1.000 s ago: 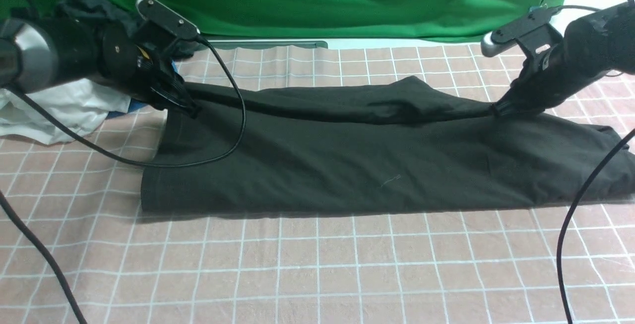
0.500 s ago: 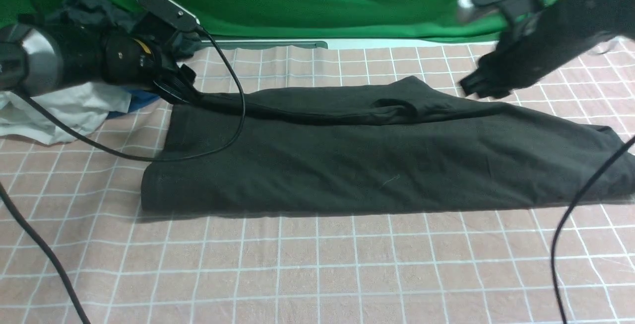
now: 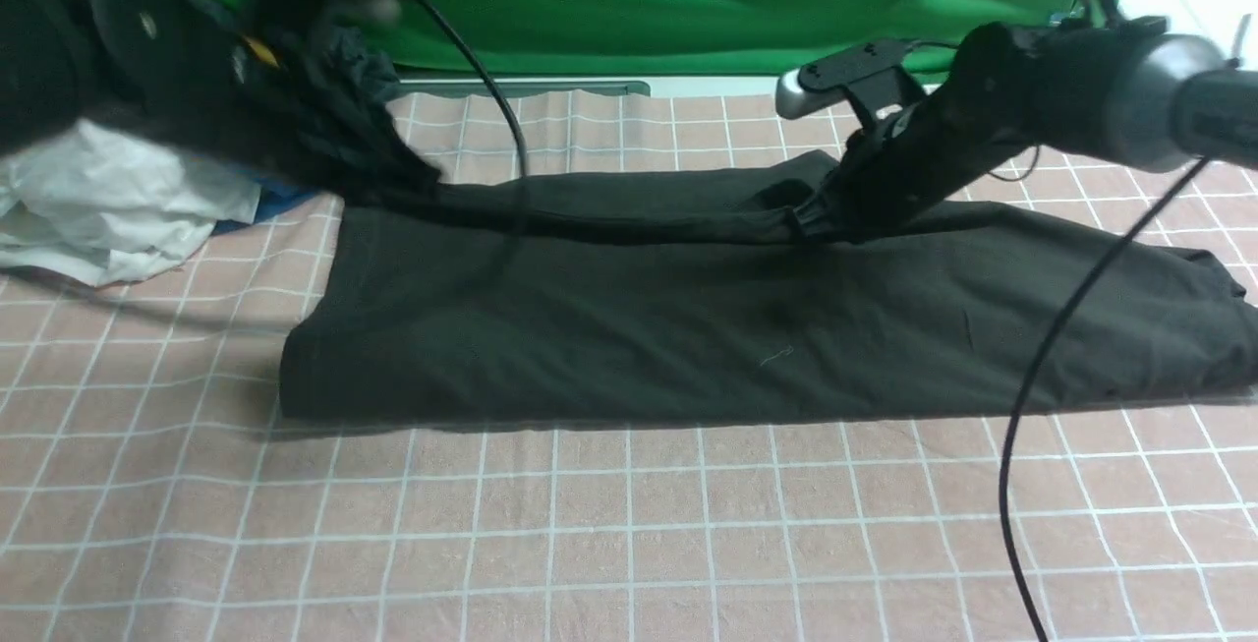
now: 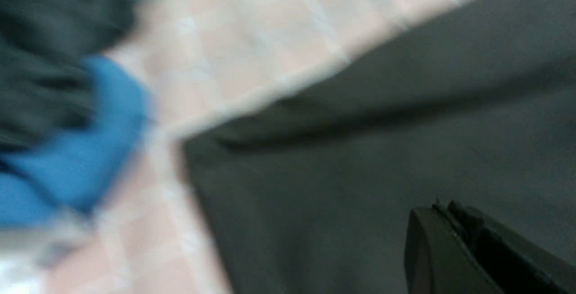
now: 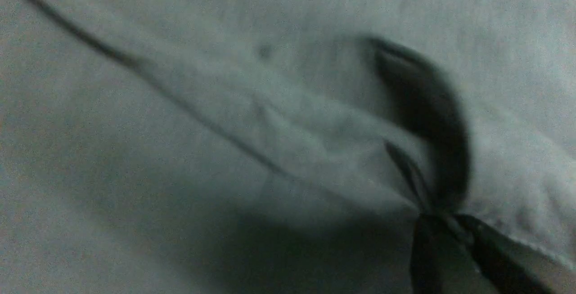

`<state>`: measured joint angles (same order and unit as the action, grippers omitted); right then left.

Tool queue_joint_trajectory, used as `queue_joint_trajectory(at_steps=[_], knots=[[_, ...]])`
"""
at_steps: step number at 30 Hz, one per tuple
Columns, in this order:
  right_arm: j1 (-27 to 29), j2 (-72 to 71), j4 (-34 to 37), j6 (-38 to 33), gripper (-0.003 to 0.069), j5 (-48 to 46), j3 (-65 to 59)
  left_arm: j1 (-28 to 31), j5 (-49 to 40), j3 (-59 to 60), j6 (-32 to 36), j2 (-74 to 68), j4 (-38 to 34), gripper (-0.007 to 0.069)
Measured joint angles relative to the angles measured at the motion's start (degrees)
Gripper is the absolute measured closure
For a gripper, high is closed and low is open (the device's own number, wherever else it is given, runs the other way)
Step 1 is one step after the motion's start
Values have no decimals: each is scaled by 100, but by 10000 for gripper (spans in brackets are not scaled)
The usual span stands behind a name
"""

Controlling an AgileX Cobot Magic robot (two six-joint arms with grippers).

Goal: Fold a long-sleeved shirt over a pink coffee tablecloth.
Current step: 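Fold the black garment in half by bringing its near edge over to the far edge, then pull the folded dark garment lengthwise by its ends to straighten it flat on the table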

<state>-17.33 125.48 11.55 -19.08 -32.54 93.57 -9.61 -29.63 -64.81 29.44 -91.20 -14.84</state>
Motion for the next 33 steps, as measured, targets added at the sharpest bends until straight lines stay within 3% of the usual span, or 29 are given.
queue_joint_trajectory(at_steps=[9,13,17,22,26,30,33], knots=[[447,600,22,86,607,1696,625,-1243,-45,1795,-80,2095,189,608],[701,425,22,108,578,1482,674,-1265,-92,2126,-86,2622,272,608],[906,-272,60,45,522,287,723,-1265,-106,2496,-96,3204,301,608],[730,-548,558,-408,467,-1206,770,-1265,176,2754,-96,3378,301,608],[588,-257,626,-203,438,-1022,770,-1265,224,2799,-96,3378,295,608],[459,162,626,386,280,-151,761,-1265,224,2805,-96,3378,262,608],[391,254,621,411,225,171,761,-1265,242,2805,-96,3378,255,608]])
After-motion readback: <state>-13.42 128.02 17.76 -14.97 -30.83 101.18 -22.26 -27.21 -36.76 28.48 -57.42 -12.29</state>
